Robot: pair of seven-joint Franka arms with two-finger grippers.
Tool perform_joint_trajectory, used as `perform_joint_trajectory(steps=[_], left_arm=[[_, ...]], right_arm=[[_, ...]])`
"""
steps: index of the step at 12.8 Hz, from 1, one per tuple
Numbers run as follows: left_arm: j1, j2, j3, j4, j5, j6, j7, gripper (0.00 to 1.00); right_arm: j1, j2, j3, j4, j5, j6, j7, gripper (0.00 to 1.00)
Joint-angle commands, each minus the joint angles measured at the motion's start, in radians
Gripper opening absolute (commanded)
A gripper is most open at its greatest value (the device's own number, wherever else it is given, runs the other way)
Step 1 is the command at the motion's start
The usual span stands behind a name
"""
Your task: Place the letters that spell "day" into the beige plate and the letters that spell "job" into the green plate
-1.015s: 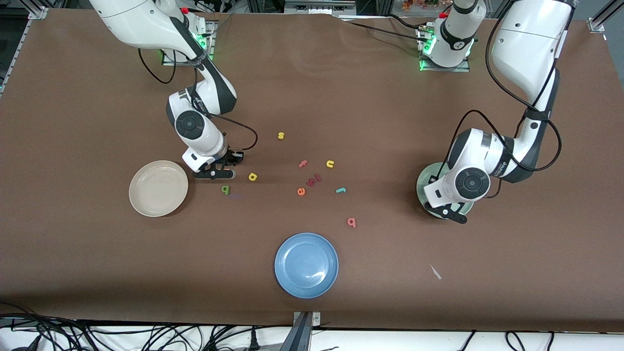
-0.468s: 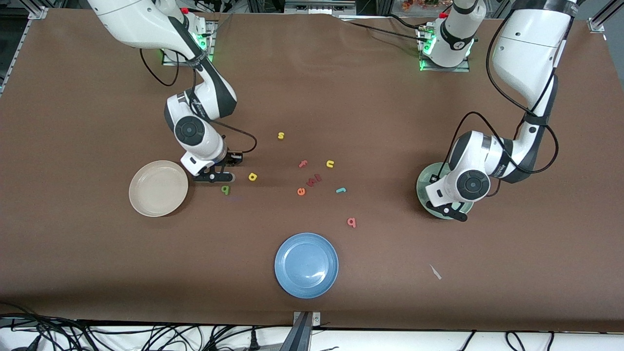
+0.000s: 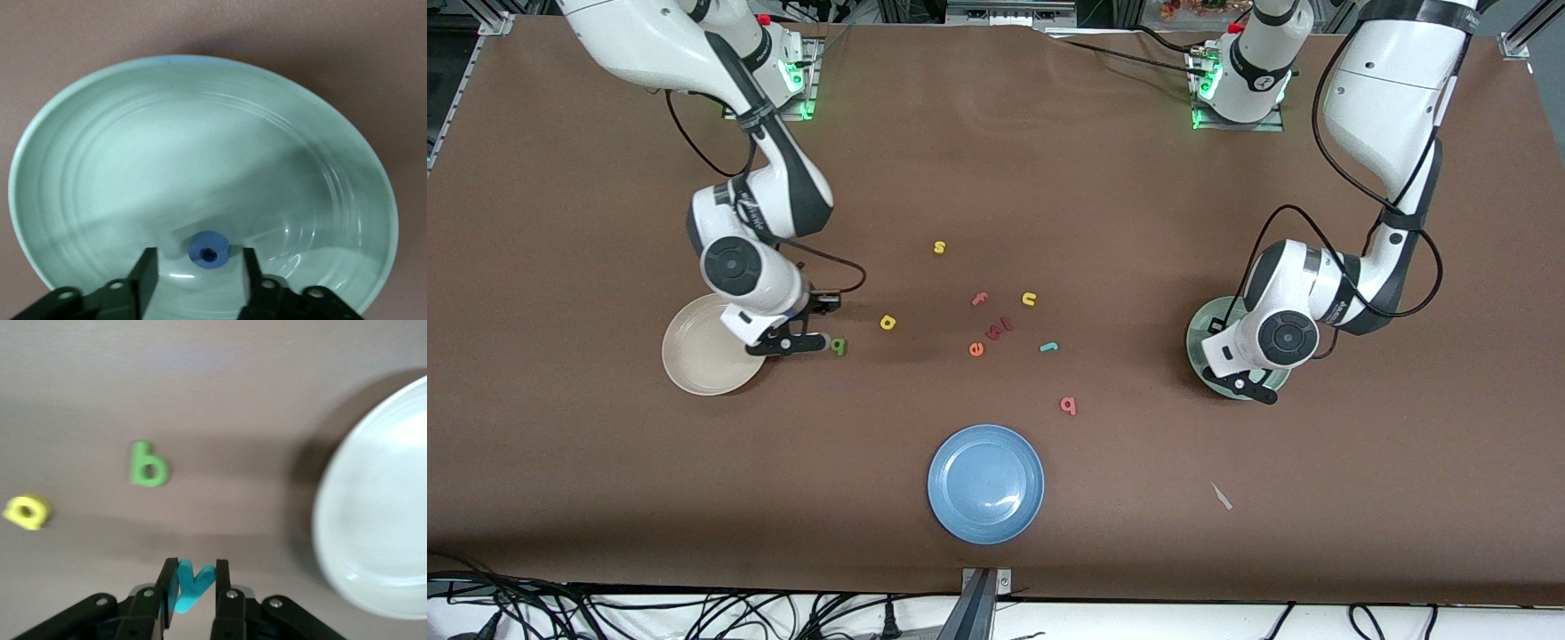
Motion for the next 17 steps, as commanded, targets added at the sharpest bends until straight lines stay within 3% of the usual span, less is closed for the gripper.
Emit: perform_joint_trajectory(steps=[1, 4, 7, 8, 9, 10, 13, 17], left_arm=[[0.000, -0.025, -0.009, 0.002, 0.029, -0.018, 0.001, 1.00], [-0.015, -0.074, -0.025, 0.017, 0.012, -0.065, -0.007, 1.00], [-0.015, -0.085, -0.088, 0.063, 0.012, -0.073, -0.002, 1.00], [-0.018, -0.084, -0.113, 0.080, 0.012, -0.073, 0.000, 1.00], [-0.025, -0.070, -0.139, 0.112, 0.012, -0.073, 0.000, 1.00], [-0.032, -0.047, -0.162, 0.150, 0.012, -0.073, -0.002, 1.00], [-0.087, 0.007, -0.167, 0.204, 0.012, -0.059, 0.006, 1.00], [-0.173, 0.100, -0.168, 0.348, 0.010, -0.058, 0.033, 1.00]], right_arm=[[-0.040, 0.006, -0.034, 0.014, -0.005, 0.001, -0.185, 0.17], [-0.109, 0.011, -0.036, 0.014, -0.008, 0.034, -0.354, 0.19], [-0.199, 0.049, -0.036, 0.014, -0.007, 0.106, -0.569, 0.23], [-0.216, 0.061, -0.034, 0.014, -0.005, 0.127, -0.598, 0.34], [-0.216, 0.064, -0.034, 0.015, 0.007, 0.130, -0.586, 0.85], [-0.209, 0.064, -0.031, 0.018, 0.013, 0.124, -0.579, 1.00], [-0.168, 0.055, -0.008, 0.024, 0.016, 0.117, -0.349, 1.00], [-0.112, 0.049, 0.021, 0.041, 0.018, 0.107, -0.059, 1.00]])
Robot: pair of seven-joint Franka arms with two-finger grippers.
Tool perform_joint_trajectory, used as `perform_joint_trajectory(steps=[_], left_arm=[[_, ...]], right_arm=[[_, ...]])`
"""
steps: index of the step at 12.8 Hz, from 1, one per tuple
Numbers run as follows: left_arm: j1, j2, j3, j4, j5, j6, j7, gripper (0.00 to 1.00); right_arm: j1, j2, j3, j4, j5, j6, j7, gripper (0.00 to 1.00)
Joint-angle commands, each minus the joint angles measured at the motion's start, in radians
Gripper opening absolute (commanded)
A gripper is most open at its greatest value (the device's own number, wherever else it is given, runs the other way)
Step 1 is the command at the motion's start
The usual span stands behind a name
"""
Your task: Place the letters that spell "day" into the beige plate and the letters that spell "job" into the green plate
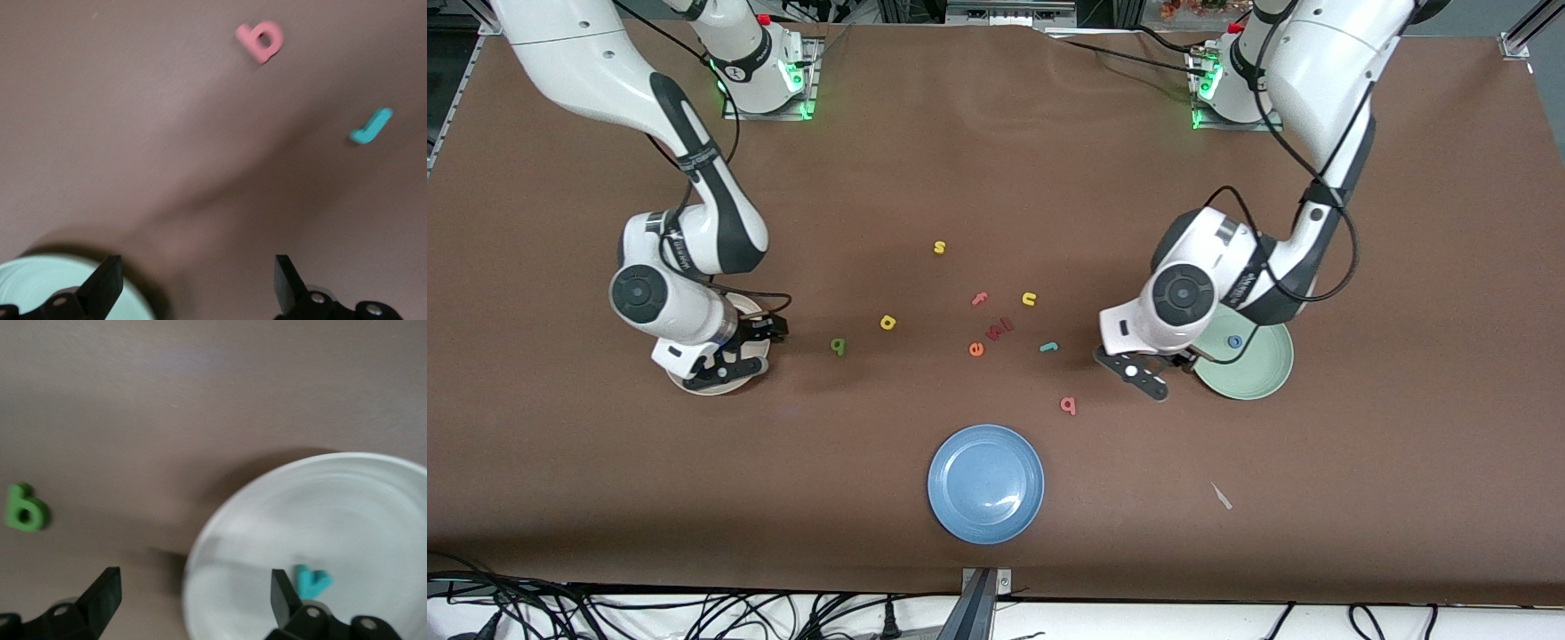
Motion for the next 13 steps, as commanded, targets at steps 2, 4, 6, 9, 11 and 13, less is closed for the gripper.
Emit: perform_joint_trajectory(steps=[2, 4, 6, 9, 11, 13], left_arm=[[-0.072, 0.094, 0.003, 0.123, 0.010, -0.013, 0.082, 1.00], [-0.101, 0.122, 0.001, 0.122, 0.012, 0.078, 0.128, 1.00], [-0.109, 0.148, 0.001, 0.118, 0.012, 0.144, 0.187, 1.00], [-0.126, 0.163, -0.008, 0.118, 0.010, 0.166, 0.238, 0.99], [-0.126, 0.163, -0.038, 0.120, 0.010, 0.168, 0.240, 0.94], [-0.132, 0.169, -0.042, 0.120, 0.012, 0.180, 0.244, 0.89]], right_arm=[[0.022, -0.006, 0.034, 0.044, 0.012, -0.046, 0.197, 1.00], [0.031, 0.014, 0.046, 0.071, 0.012, -0.051, 0.260, 1.00], [0.045, 0.045, 0.061, 0.109, 0.016, -0.051, 0.376, 1.00], [0.071, 0.080, 0.063, 0.132, 0.018, -0.037, 0.451, 1.00], [0.088, 0.106, 0.063, 0.161, 0.019, -0.037, 0.476, 1.00], [0.100, 0.137, 0.063, 0.182, 0.018, -0.026, 0.504, 1.00]])
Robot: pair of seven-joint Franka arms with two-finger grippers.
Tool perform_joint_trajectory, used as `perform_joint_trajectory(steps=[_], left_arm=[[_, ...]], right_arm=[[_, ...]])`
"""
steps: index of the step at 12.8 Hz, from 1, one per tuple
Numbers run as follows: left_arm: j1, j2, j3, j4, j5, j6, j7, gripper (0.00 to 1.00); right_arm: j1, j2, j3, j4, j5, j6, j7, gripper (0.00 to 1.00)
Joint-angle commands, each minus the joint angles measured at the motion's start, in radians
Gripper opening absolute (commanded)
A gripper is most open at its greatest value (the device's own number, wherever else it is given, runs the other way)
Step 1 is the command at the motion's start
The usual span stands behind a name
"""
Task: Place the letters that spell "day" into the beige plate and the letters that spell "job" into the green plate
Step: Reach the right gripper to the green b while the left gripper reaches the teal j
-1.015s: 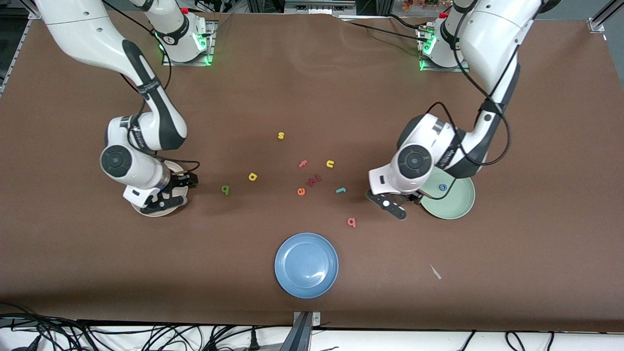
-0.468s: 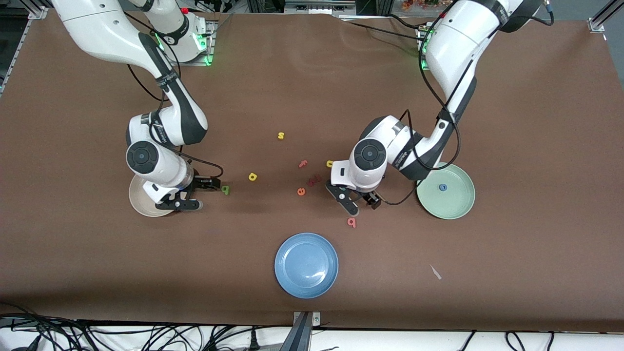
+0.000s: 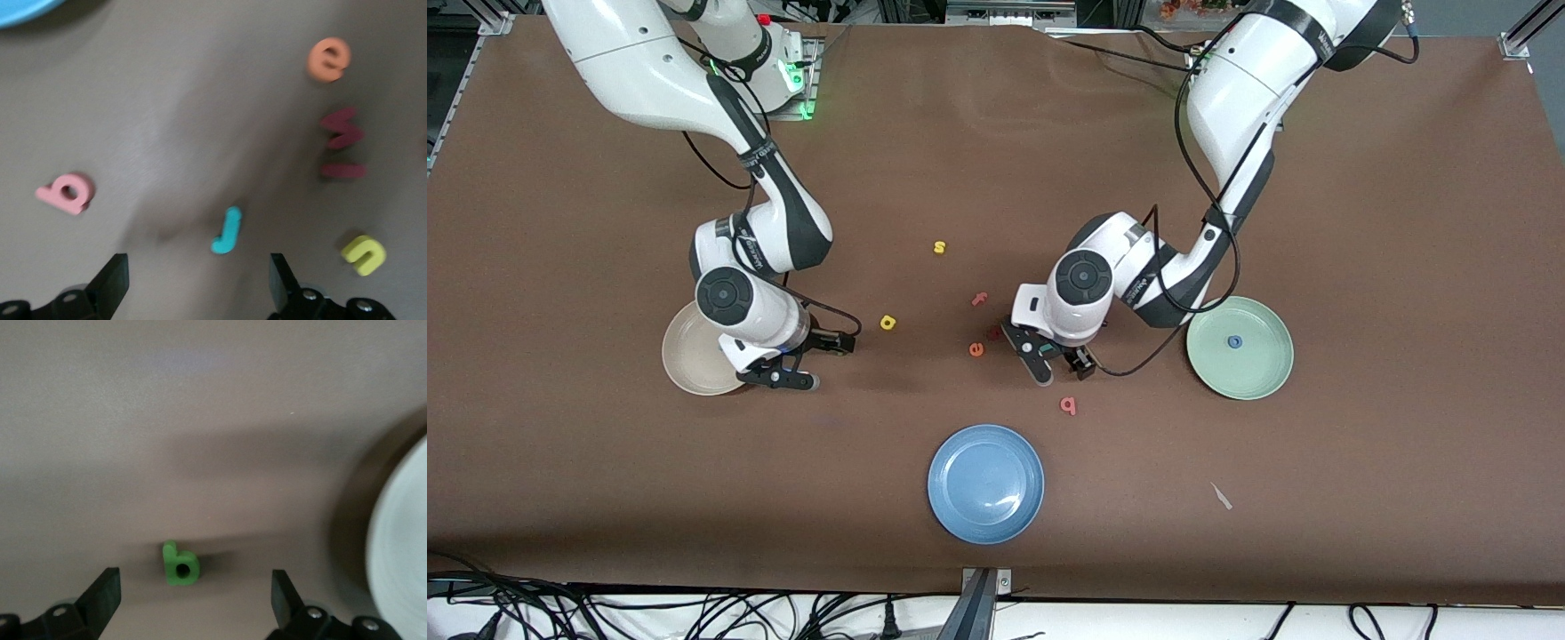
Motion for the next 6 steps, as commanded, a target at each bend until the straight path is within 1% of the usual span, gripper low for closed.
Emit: perform_joint_trajectory(steps=[1, 2, 3, 4, 5, 6], left_arm=[[-0.016, 0.024, -0.003, 0.026, 0.012, 0.035, 0.041, 0.80], [-0.016, 0.035, -0.003, 0.026, 0.012, 0.052, 0.062, 0.66], [-0.016, 0.041, -0.001, 0.026, 0.013, 0.061, 0.090, 0.59], [-0.015, 0.051, -0.001, 0.026, 0.013, 0.072, 0.123, 0.55], [-0.016, 0.053, -0.001, 0.026, 0.021, 0.082, 0.151, 0.50], [-0.016, 0.052, -0.001, 0.025, 0.021, 0.084, 0.174, 0.49]], right_arm=[[0.017, 0.050, -0.001, 0.055, 0.013, 0.009, 0.030, 1.00], [0.018, 0.050, -0.001, 0.055, 0.015, 0.009, 0.030, 0.99], [0.018, 0.055, -0.001, 0.055, 0.015, 0.009, 0.030, 0.98], [0.018, 0.060, -0.001, 0.052, 0.013, 0.006, 0.022, 0.93], [0.021, 0.060, -0.001, 0.046, 0.013, 0.005, 0.018, 0.92], [0.021, 0.060, -0.001, 0.046, 0.013, 0.002, 0.018, 0.88]])
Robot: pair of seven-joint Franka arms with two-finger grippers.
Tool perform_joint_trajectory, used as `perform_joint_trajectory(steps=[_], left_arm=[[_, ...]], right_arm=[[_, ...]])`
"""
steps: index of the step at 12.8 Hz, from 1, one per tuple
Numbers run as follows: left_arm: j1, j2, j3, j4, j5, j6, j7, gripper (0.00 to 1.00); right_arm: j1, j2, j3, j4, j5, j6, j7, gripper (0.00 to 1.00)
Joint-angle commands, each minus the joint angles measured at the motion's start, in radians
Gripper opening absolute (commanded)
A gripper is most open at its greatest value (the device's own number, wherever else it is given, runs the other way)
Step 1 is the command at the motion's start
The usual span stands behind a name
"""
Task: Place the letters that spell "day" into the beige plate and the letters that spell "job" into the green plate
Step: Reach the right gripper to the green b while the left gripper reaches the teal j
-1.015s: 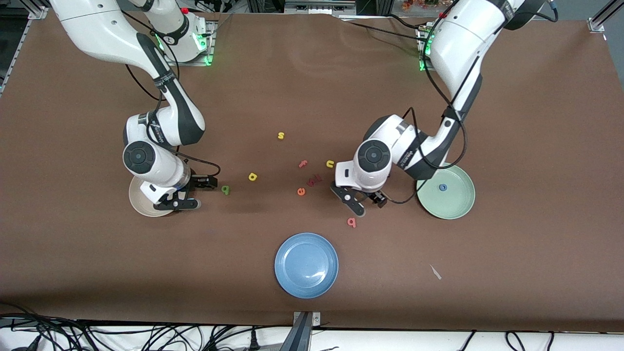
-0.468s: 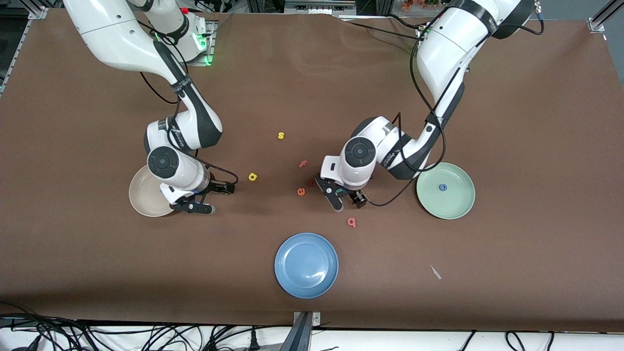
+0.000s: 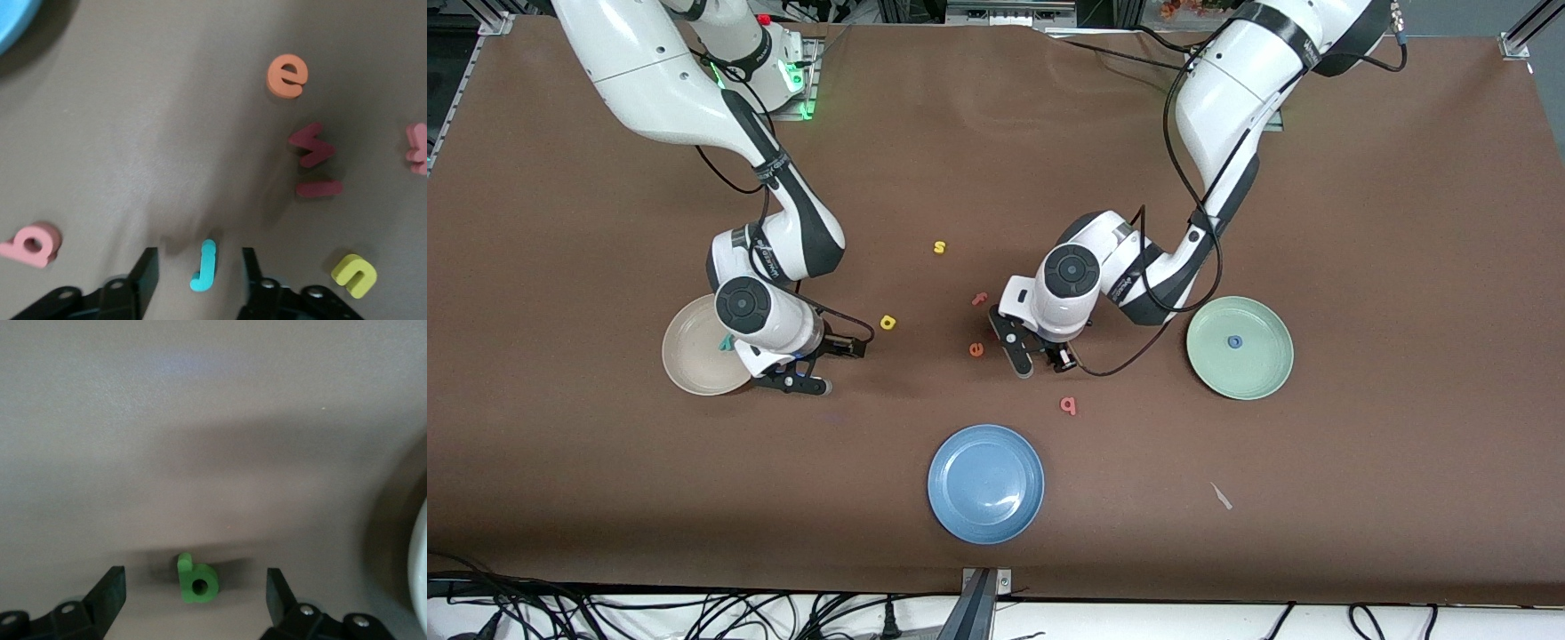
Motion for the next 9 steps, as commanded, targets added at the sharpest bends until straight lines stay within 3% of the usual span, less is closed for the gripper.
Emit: perform_joint_trajectory(steps=[1, 9], left_arm=[[-0.001, 0.013, -0.001, 0.022, 0.018, 0.009, 0.076, 0.50], [-0.006, 0.010, -0.001, 0.012, 0.029, -0.003, 0.078, 0.45]], right_arm=[[0.007, 0.012, -0.001, 0.014, 0.015, -0.009, -0.002, 0.83], [0.007, 0.012, -0.001, -0.006, 0.015, -0.006, -0.005, 0.54]])
